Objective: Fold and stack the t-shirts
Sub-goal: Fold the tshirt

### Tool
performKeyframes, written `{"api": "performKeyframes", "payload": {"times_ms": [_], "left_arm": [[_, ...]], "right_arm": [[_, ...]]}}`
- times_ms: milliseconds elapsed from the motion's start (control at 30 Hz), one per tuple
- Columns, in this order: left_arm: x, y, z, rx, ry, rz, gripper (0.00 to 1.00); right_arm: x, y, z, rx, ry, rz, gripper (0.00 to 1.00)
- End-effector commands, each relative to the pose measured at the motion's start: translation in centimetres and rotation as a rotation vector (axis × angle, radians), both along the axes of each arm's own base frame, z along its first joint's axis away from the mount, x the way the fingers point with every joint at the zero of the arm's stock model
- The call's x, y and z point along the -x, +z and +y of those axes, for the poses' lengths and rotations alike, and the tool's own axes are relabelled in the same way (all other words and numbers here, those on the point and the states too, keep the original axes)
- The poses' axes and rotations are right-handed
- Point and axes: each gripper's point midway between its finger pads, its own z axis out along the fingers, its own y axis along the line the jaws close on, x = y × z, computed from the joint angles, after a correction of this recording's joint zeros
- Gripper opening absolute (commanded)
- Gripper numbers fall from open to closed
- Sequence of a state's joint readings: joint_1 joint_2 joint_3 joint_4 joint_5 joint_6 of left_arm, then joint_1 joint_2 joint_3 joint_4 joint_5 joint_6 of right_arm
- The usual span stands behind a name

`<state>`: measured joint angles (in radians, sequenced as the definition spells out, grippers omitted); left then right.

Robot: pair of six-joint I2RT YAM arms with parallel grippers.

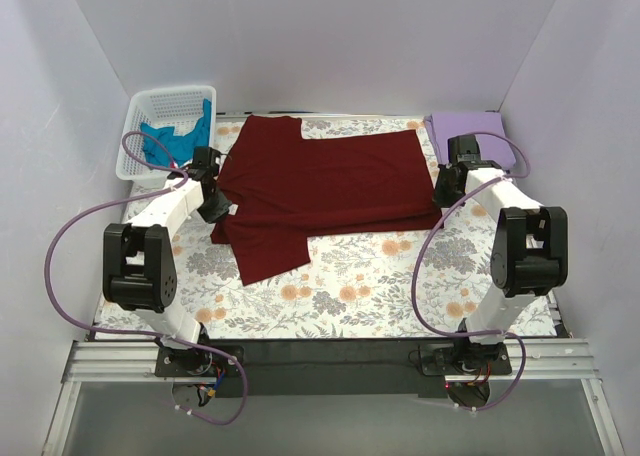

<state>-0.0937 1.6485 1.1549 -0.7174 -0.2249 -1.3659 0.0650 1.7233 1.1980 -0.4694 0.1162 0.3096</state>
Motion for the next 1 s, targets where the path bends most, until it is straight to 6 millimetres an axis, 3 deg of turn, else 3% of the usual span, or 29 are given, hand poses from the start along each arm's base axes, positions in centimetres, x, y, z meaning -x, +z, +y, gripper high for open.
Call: {"api": "performKeyframes", "payload": {"times_ms": [0,233,667,967], "left_arm": [[-1.2,1.0,1.4,-0.055,0.032,-0.044,0.00],[-1.6,0.3,1.8,-0.073,0.044,-0.043,0.00],[-2.6,0.9,1.7,-0.064,0.051,-0.066,0.00],[-3.1,-0.1,1.8,-0.071,0.053,-0.060,0.00]], "right_arm": [[-1.8,0.6,-0.4,0.019,0.009,-0.039,0.01],[-2.7,0.1,-0.2,0.016,0.025,-0.037,0.01],[-3.8,0.8,-0.6,0.037,0.009,-0.065,0.01],[-4.3,-0.3,-1.1,0.038,-0.001,-0.042,0.04]]}}
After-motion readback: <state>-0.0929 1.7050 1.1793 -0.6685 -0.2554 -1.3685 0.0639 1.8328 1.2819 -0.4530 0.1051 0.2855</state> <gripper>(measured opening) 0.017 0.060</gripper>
